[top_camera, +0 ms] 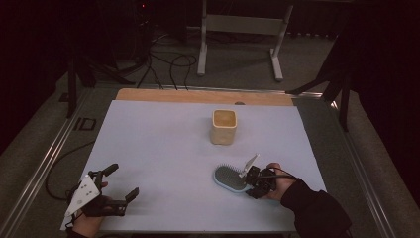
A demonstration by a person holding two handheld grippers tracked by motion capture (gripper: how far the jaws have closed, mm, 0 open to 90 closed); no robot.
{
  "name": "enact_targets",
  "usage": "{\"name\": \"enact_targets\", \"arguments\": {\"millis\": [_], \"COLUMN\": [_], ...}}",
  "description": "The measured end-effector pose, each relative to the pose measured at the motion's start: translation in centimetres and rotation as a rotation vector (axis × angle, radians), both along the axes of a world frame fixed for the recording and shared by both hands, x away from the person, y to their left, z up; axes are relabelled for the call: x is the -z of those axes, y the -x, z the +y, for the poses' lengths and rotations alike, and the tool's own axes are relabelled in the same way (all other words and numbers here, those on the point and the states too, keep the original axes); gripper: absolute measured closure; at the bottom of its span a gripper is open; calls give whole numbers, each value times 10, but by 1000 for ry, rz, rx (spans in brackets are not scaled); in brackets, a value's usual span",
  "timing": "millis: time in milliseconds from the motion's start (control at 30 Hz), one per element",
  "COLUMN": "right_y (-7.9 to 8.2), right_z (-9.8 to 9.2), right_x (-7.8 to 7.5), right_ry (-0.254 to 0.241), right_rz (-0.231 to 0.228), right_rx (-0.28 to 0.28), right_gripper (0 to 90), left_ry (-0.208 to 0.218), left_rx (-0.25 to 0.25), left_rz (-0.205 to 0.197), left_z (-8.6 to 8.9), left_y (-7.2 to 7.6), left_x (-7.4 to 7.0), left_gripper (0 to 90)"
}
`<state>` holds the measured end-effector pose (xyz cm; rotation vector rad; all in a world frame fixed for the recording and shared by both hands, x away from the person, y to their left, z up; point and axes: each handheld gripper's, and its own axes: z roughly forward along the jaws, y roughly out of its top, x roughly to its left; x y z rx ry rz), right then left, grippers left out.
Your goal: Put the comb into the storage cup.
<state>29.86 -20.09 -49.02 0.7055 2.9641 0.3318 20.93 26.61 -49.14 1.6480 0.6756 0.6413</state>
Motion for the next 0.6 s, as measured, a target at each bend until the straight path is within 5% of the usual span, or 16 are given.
{"name": "enact_targets", "arguments": {"millis": [367,600], "right_y": [1,0], "right_z": [-2,-8], "right_x": [0,-15], "right_ry": [-15,-160], "right_rz": [-5,-56], "right_rx": [-25,12], "right_gripper": [705,708], "left_ry": [2,2], "left_rx": [-1,-2], "left_rz": [2,3], "left_z": [0,0], "left_y": [0,0], "left_x": [0,0], "left_gripper": [0,0]}}
